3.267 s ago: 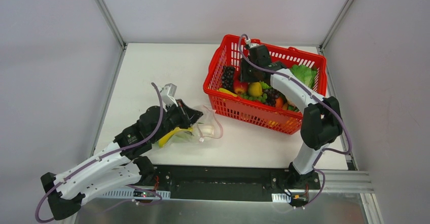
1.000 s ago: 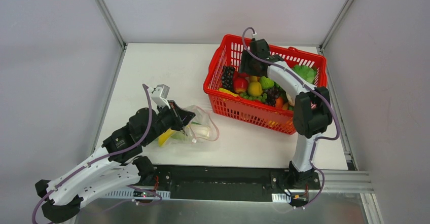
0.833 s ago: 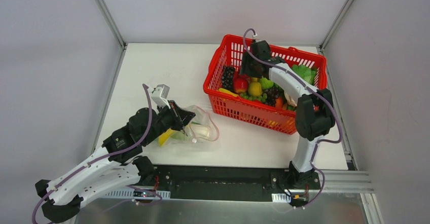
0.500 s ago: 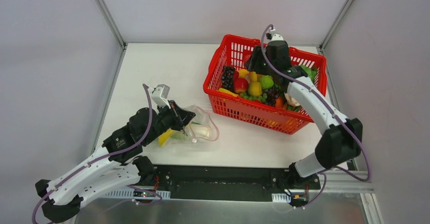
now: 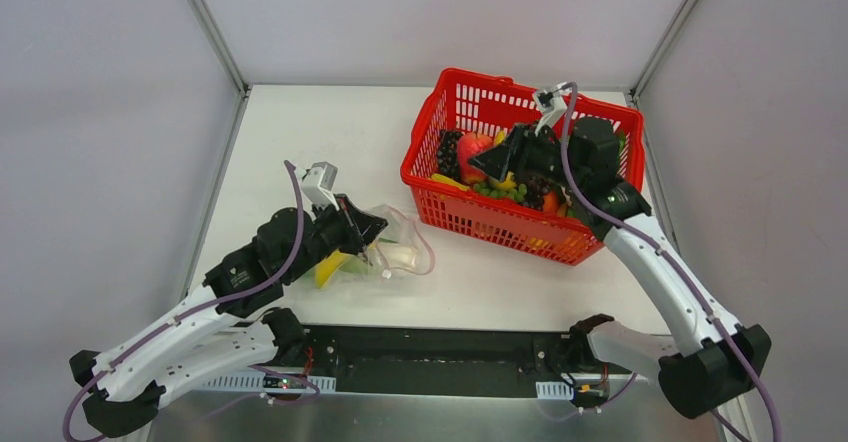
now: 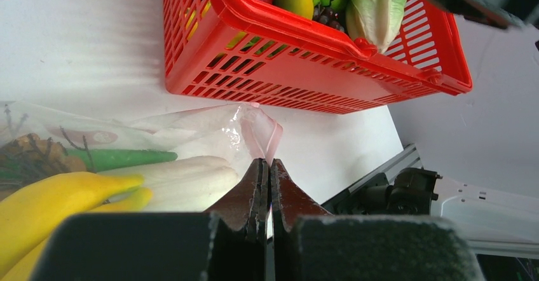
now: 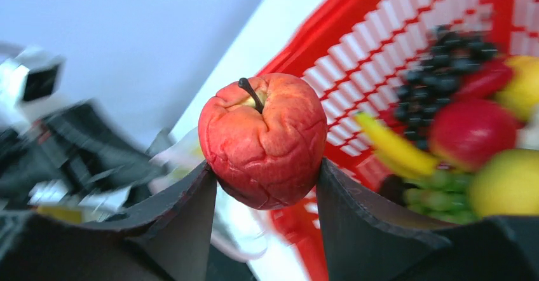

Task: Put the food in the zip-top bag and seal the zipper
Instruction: Pick up the fake fruit from the bin, then place the fake fruit in the zipper food storage bag.

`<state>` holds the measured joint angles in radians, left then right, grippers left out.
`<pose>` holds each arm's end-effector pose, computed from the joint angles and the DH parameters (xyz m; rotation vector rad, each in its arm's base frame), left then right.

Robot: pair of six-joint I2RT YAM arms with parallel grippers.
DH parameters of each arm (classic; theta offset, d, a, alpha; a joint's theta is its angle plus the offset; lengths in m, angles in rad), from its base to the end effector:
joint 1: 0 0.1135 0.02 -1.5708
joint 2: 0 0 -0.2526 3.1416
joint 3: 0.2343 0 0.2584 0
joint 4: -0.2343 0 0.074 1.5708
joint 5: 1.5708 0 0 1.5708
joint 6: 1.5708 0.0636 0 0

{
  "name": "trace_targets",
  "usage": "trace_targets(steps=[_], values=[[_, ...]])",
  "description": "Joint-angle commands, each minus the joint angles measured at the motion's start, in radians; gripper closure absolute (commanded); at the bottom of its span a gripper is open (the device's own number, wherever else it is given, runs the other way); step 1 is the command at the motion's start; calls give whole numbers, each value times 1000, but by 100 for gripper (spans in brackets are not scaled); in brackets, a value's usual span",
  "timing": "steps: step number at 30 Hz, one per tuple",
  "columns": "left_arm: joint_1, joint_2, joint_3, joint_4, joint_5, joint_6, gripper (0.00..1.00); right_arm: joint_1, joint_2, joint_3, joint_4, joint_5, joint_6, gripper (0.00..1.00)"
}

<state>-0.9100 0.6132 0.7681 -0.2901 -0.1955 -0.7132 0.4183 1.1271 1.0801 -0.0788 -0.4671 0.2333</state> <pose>0.1249 -0.1406 0.3385 0.0236 1.8164 -1.0242 0.2581 0.1461 0.3733 -0.5194 1.6838 0.8753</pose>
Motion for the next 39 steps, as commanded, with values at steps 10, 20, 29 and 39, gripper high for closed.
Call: trace_targets(steps=[10, 20, 29, 39], values=[[3, 10, 93, 65, 13, 14, 100, 361, -70, -100, -102, -254, -122, 53], [2, 0, 94, 108, 86, -24, 100, 507, 76, 3, -106, 13, -164, 49], [3, -42, 109, 127, 67, -19, 100, 608, 151, 101, -67, 382, -213, 25], [20, -121, 90, 116, -29, -19, 100, 612, -12, 38, -12, 321, -195, 22]])
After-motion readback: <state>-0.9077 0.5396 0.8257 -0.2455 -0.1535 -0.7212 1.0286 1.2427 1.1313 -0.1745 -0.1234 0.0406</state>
